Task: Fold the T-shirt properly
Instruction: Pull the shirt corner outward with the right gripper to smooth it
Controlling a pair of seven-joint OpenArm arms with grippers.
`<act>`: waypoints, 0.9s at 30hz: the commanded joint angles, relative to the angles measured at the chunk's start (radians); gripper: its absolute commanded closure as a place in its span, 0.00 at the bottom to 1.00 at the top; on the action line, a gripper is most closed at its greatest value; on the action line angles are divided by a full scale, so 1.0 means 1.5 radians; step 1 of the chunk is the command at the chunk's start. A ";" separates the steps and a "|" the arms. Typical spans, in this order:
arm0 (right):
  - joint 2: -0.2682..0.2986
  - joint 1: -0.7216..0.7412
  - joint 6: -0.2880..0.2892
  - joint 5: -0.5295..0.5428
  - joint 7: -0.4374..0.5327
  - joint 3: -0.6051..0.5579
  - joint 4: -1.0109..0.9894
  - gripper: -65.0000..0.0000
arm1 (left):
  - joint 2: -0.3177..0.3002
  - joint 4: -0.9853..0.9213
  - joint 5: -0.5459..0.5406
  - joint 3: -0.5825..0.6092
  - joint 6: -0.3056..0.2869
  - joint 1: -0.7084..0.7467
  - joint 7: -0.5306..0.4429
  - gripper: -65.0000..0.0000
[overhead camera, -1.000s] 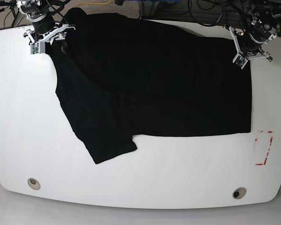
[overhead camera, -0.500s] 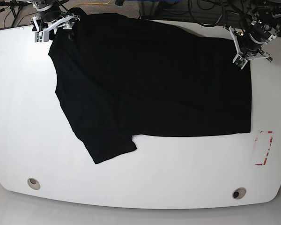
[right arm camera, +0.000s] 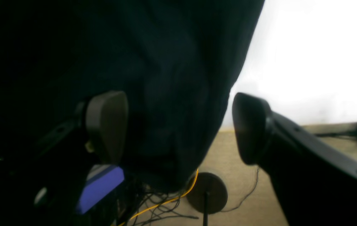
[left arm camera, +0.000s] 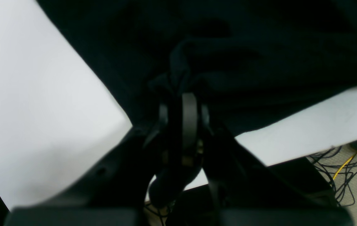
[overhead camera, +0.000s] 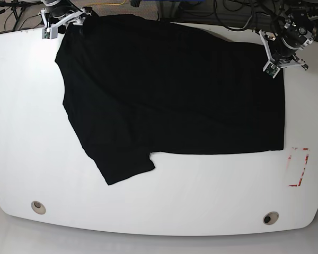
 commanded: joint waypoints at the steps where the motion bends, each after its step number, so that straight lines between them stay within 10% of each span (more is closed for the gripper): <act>1: 0.002 -0.011 0.003 0.006 0.006 0.003 0.006 0.25 | -0.007 0.009 -0.002 -0.006 0.000 0.002 -0.008 1.00; 9: 0.001 -0.001 0.007 0.006 0.007 0.002 -0.033 0.31 | -0.007 0.009 -0.002 -0.006 0.000 0.002 -0.008 1.00; 18: 0.004 0.006 0.008 0.007 0.004 0.000 -0.045 0.96 | -0.007 0.009 -0.002 -0.006 0.000 0.002 -0.008 1.00; 27: 0.005 -0.013 0.008 0.008 0.004 -0.045 0.000 0.98 | -0.007 0.009 -0.002 -0.005 0.000 0.002 -0.008 1.00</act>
